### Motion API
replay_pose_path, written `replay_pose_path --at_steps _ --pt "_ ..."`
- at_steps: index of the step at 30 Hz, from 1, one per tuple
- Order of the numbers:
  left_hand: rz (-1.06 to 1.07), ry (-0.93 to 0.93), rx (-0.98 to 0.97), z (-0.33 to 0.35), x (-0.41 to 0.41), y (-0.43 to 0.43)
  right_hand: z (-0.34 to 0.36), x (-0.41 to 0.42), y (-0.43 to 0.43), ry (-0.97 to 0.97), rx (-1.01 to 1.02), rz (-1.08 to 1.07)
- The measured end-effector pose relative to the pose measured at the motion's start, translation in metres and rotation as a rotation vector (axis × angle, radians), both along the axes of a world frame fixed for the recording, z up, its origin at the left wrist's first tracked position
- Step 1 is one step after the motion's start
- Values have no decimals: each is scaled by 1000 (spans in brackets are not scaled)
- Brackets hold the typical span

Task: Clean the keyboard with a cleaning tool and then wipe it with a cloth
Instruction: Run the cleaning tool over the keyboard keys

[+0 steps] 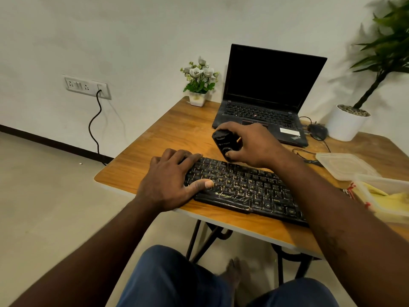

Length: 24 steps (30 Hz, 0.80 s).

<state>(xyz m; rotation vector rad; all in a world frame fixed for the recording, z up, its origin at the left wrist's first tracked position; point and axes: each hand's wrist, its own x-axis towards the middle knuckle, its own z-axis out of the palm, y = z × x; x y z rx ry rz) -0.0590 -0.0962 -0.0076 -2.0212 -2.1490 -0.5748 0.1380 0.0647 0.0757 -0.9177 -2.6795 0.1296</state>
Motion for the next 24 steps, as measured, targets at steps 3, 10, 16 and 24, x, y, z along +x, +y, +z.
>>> replay_pose_path --at_steps 3,10,16,24 --pt "0 0 5 0 1 0 1 2 1 32 -59 15" --pt "1 -11 1 1 2 -1 -1 -8 -2 73 -12 -10" --pt "10 -30 0 2 1 -1 -9 -11 -6 102 -26 -3" --pt "5 -23 -1 0 -1 1 5 48 0 65 -238 36"
